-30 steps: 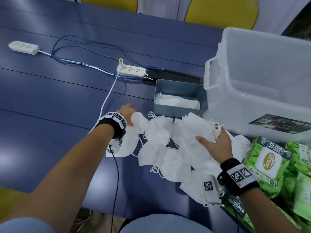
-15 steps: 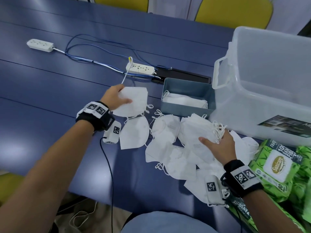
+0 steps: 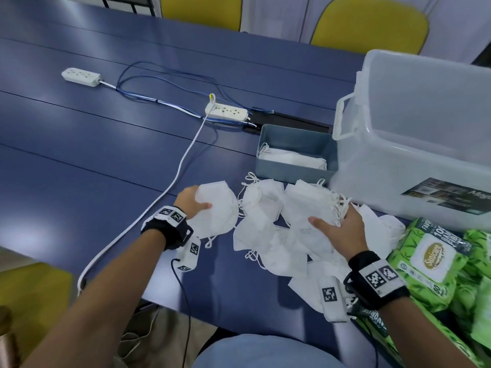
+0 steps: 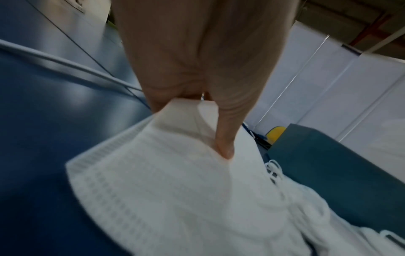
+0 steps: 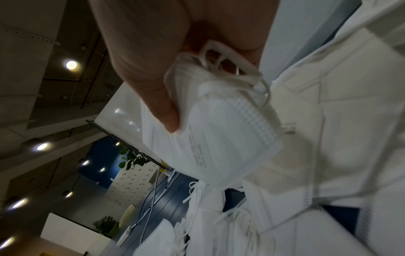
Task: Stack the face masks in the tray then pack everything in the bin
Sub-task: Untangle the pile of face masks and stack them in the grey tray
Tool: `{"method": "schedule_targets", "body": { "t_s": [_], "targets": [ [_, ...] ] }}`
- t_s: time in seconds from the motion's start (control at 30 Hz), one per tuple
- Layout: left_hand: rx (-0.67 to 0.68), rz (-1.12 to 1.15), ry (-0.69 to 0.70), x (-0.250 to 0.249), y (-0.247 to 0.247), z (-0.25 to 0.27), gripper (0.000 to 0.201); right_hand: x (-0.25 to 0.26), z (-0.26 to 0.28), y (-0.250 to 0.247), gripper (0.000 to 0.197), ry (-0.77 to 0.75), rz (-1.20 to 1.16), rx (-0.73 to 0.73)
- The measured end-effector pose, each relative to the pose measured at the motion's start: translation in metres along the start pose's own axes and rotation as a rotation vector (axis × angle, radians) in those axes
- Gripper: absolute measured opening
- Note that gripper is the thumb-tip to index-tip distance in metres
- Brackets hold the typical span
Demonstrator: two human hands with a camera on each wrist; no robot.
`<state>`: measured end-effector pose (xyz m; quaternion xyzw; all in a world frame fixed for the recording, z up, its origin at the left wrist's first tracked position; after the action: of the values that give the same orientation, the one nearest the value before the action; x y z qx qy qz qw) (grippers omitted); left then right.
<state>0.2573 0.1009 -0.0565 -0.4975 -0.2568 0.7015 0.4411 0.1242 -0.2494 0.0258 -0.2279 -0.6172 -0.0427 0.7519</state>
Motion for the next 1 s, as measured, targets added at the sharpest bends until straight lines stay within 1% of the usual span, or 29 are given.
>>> {"method": "schedule_targets", "body": {
  "t_s": [0.1,0.13,0.23,0.3,0.4,0.47,0.5,0.57,0.67,0.7,0.73,0.8,0.87,0.93,1.0],
  "targets": [
    [-0.03,-0.187,-0.07,0.006,0.008,0.0,0.057,0.003,0.007,-0.006,0.046,-0.007,-0.01,-0.006],
    [-0.04,-0.211,-0.085,0.005,0.008,0.0,0.056,0.004,0.009,-0.008,0.045,-0.009,-0.014,-0.005],
    [-0.024,-0.165,-0.105,-0.001,0.012,0.0,0.058,0.002,0.013,-0.012,0.045,-0.003,-0.03,-0.009],
    [-0.006,-0.137,-0.14,-0.001,0.015,-0.001,0.062,-0.002,0.013,-0.014,0.053,0.013,-0.039,-0.028],
    [-0.016,-0.105,-0.17,-0.004,0.015,0.004,0.056,0.001,0.014,-0.018,0.071,-0.037,-0.066,-0.05],
    [-0.041,-0.057,-0.161,-0.005,0.011,0.007,0.053,0.004,0.014,-0.017,0.085,-0.089,-0.082,-0.011],
    [-0.063,-0.015,-0.135,-0.007,0.006,0.008,0.051,0.004,0.014,-0.017,0.085,-0.112,-0.084,0.017],
    [-0.094,0.184,-0.055,-0.014,-0.004,0.014,0.046,0.004,0.012,-0.015,0.073,-0.161,-0.028,0.072],
    [-0.106,0.601,0.02,-0.029,-0.019,0.033,0.041,-0.005,0.008,-0.009,0.046,-0.173,0.083,0.171],
    [-0.098,0.726,0.032,-0.038,-0.021,0.042,0.04,-0.009,0.007,-0.008,0.043,-0.163,0.085,0.183],
    [-0.075,0.854,0.043,-0.05,-0.022,0.052,0.039,-0.01,0.006,-0.006,0.044,-0.162,0.061,0.19],
    [0.018,1.081,0.08,-0.079,-0.018,0.07,0.038,-0.009,0.005,-0.006,0.041,-0.127,0.006,0.171],
    [0.126,1.206,0.125,-0.109,-0.009,0.087,0.039,-0.006,0.003,-0.007,0.031,-0.073,-0.066,0.138],
    [0.196,1.258,0.157,-0.133,0.001,0.098,0.042,0.001,0.007,-0.007,0.026,0.017,-0.195,0.116],
    [0.234,1.274,0.163,-0.15,0.012,0.102,0.044,0.006,0.009,-0.006,0.036,0.094,-0.389,0.121]
  ]
}}
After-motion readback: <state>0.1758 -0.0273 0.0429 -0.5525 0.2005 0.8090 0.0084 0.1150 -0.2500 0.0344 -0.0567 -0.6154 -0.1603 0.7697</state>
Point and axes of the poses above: each hand's wrist, its own z-axis away from the middle knuckle, its own y-axis out of the palm, x = y × z, the point moved 8 cm from there along -z, towards the middle knuckle, and after that the axes turned 6 degrees about -z, right-handed, at the moved point
